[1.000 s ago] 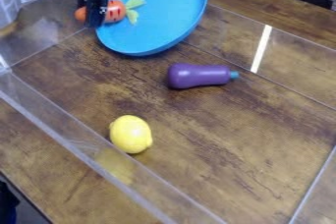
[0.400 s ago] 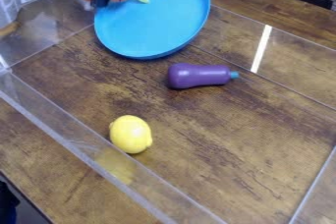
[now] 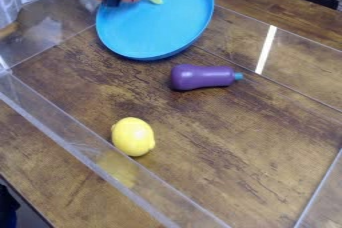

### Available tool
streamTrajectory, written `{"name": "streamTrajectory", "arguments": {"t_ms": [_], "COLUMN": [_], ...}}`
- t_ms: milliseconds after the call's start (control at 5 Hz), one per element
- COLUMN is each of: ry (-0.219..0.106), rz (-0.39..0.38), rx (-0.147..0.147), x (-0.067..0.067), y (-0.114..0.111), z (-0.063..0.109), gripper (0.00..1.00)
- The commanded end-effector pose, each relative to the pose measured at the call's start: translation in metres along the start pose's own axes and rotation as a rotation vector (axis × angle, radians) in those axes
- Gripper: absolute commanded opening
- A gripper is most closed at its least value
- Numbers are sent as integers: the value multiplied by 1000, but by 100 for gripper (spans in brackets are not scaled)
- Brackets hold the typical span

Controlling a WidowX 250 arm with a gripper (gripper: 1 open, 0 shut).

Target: Put the carrot on the blue tray

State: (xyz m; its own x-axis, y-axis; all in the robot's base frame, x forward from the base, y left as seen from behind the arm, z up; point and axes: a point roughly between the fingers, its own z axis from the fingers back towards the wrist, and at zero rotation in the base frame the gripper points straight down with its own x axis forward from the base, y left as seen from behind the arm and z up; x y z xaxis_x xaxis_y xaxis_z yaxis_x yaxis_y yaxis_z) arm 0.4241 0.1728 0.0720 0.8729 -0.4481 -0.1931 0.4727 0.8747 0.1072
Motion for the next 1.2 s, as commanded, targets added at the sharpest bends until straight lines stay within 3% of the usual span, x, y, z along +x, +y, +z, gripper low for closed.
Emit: {"name": "streamTrajectory", "arguments": {"t_ms": [0, 200, 600, 1000], "ry": [-55, -52, -51, -41], "rz": [-10, -18, -89, -61], "rx": [60, 58, 71, 69], "x": [12, 19, 21, 30], "y": [-2, -7, -24, -36], "z": [30, 26, 31, 27], "gripper": [0, 0, 0, 0]}}
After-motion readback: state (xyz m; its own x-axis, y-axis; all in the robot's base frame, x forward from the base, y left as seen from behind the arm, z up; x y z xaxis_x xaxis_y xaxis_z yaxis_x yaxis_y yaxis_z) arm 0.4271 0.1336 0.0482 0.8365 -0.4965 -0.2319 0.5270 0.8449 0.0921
